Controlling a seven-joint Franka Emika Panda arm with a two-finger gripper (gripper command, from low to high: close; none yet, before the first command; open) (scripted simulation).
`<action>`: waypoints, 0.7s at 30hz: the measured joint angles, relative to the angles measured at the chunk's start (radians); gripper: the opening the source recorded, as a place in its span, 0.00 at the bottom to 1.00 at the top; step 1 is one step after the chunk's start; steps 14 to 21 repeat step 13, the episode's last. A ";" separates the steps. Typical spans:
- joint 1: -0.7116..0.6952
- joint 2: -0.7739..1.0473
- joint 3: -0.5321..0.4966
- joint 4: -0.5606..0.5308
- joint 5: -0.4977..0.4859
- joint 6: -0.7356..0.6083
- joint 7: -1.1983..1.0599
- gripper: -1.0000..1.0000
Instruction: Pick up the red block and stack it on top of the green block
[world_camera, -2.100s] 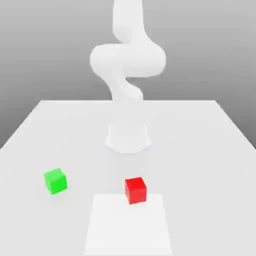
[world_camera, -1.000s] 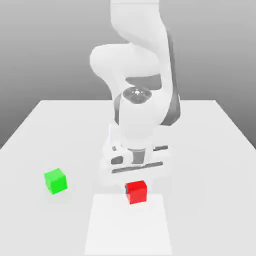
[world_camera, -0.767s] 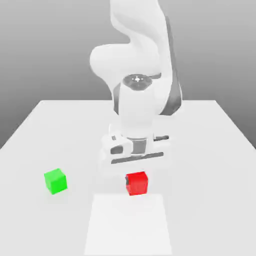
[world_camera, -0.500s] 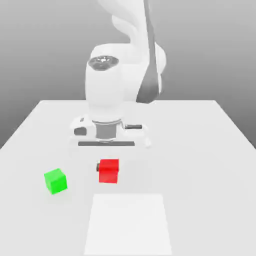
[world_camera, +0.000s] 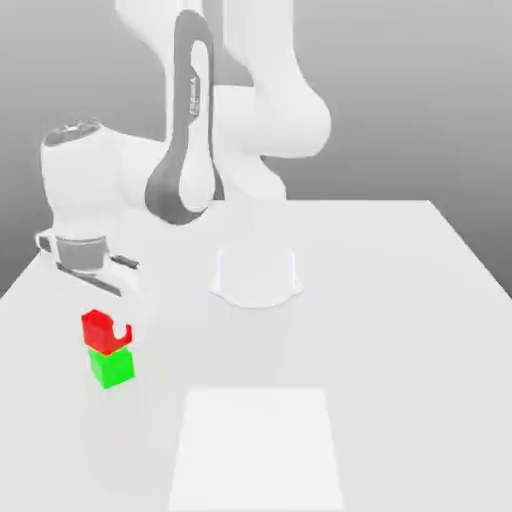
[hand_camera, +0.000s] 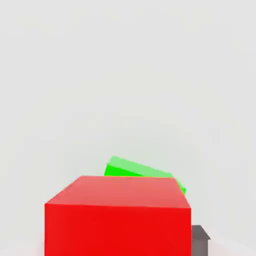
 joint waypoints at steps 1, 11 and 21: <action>0.002 0.000 0.000 0.000 0.000 0.000 0.000 1.00; -0.043 -0.146 0.007 -0.003 -0.117 -0.138 0.081 1.00; -0.065 -0.210 0.019 -0.006 -0.153 -0.198 0.105 1.00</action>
